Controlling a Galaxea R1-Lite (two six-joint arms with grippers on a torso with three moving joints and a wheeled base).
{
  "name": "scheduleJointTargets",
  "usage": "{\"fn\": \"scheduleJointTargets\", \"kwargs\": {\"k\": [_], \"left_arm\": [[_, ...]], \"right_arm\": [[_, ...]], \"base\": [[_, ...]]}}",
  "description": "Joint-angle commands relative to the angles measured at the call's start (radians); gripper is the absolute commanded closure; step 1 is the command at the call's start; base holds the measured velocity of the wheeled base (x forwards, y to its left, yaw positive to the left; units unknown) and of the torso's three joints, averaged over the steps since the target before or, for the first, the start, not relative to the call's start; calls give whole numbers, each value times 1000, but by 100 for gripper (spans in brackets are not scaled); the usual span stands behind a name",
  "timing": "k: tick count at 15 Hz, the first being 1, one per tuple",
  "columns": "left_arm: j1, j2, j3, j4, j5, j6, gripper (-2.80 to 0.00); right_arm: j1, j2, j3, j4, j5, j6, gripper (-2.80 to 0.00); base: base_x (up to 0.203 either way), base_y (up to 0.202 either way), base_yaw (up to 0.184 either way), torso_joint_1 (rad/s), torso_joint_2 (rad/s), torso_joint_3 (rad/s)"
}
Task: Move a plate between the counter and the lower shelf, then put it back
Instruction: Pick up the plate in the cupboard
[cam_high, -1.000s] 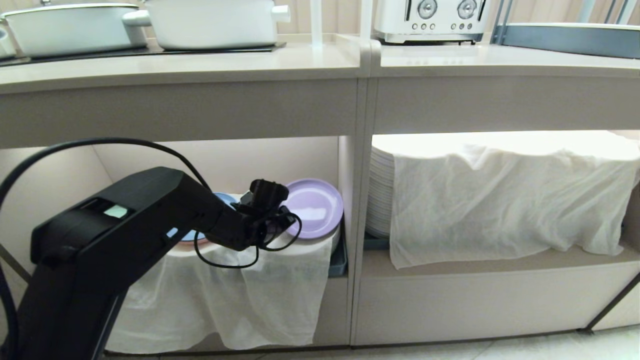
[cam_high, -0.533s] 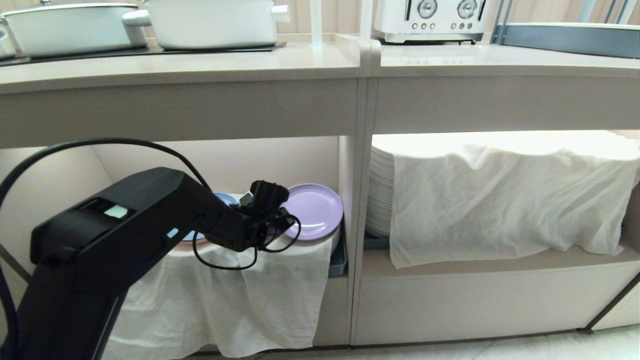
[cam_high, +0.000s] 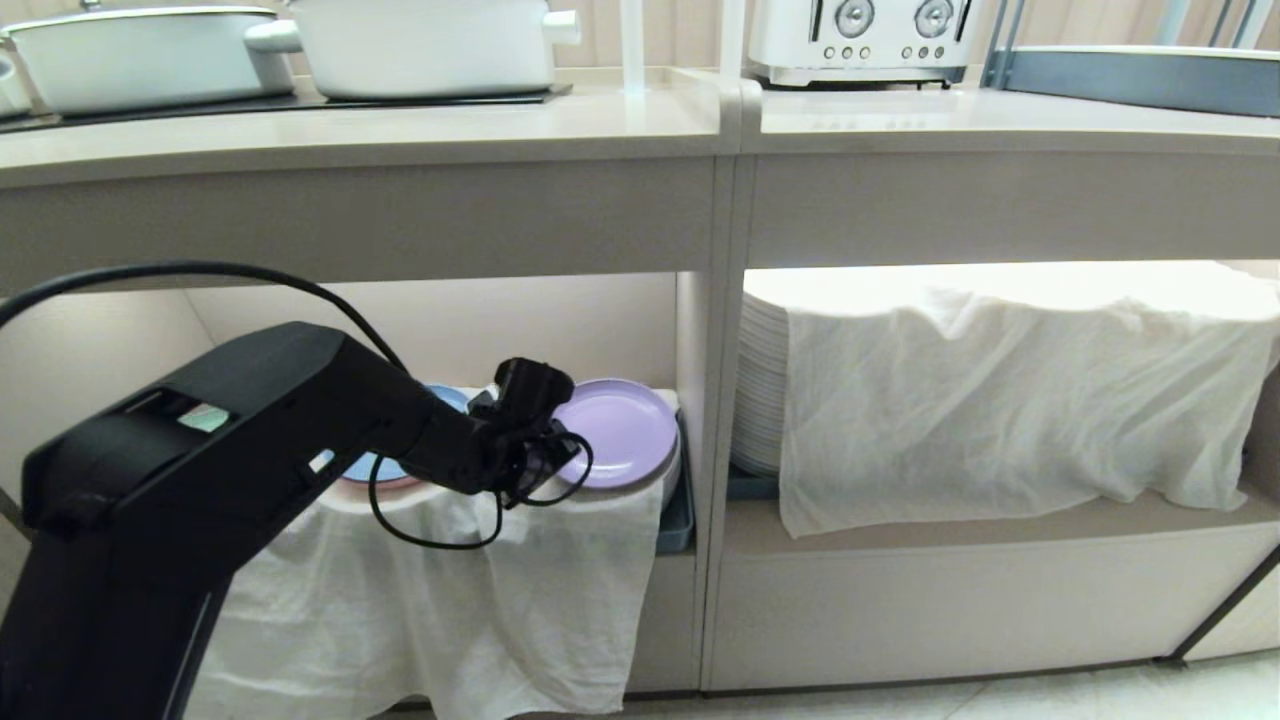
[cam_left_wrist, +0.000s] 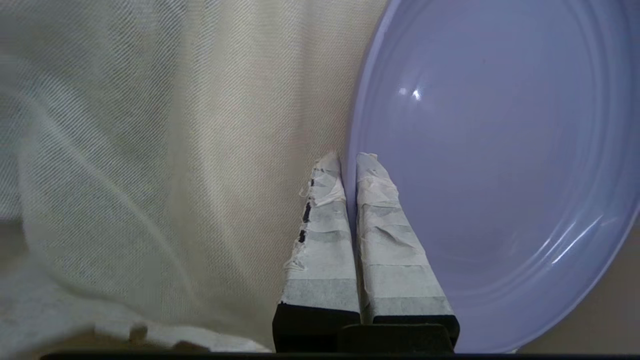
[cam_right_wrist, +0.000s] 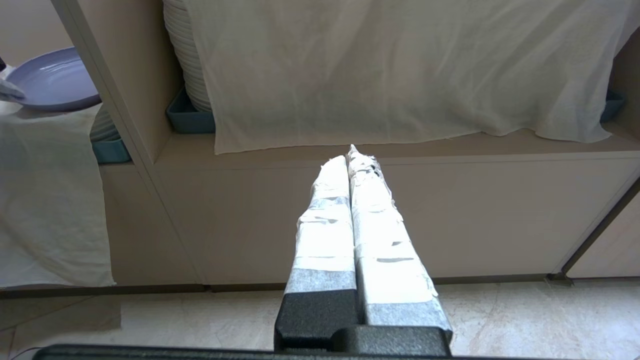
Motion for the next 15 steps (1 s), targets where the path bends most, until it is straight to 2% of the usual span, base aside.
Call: {"fn": "scheduleJointTargets", "kwargs": {"k": [1, 6, 15], "left_arm": [[0, -28, 0, 38, 1, -17, 0], [-4, -80, 29, 157, -8, -64, 0], [-8, -211, 260, 161, -48, -70, 0]], "right_arm": [[0, 0, 0, 0, 0, -1, 0], [0, 0, 0, 0, 0, -1, 0], [0, 0, 0, 0, 0, 0, 0]], "base": [[0, 0, 0, 0, 0, 0], [0, 0, 0, 0, 0, 0], [0, 0, 0, 0, 0, 0]]}}
